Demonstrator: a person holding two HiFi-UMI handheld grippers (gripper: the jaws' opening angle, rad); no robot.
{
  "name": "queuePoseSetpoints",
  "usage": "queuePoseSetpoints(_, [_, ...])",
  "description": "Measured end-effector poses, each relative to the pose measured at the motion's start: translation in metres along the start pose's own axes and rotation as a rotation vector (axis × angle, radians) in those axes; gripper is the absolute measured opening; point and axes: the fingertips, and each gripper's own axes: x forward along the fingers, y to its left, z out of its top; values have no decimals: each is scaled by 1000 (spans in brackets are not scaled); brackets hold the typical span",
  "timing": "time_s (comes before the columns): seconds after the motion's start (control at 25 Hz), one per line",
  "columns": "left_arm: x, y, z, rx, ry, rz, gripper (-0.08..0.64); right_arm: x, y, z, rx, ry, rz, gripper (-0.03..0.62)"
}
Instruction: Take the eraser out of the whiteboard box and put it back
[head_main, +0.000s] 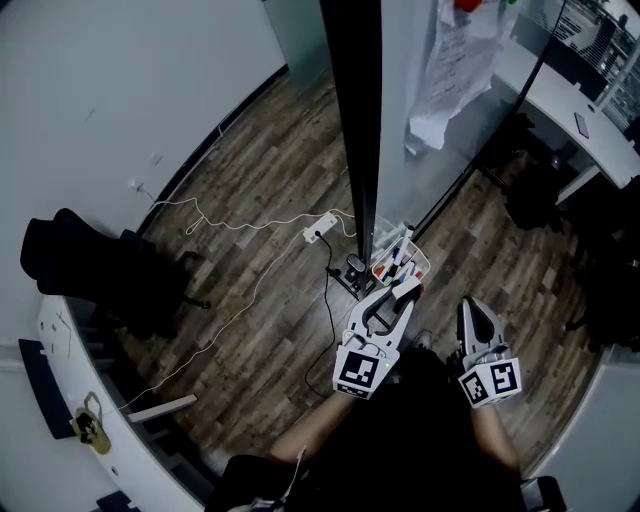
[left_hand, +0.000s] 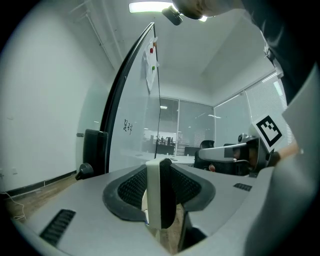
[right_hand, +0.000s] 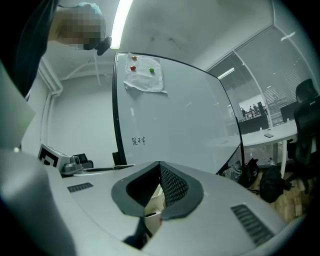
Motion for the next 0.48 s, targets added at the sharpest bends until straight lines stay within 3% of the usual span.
queuePoseSetpoints(0.2, [-12, -13, -4, -14, -3, 47, 152, -19, -3, 1, -10, -9, 28, 15])
queuePoseSetpoints(0.48, [-37, -23, 0, -33, -12, 189, 152, -32, 4, -1, -19, 20, 123, 15])
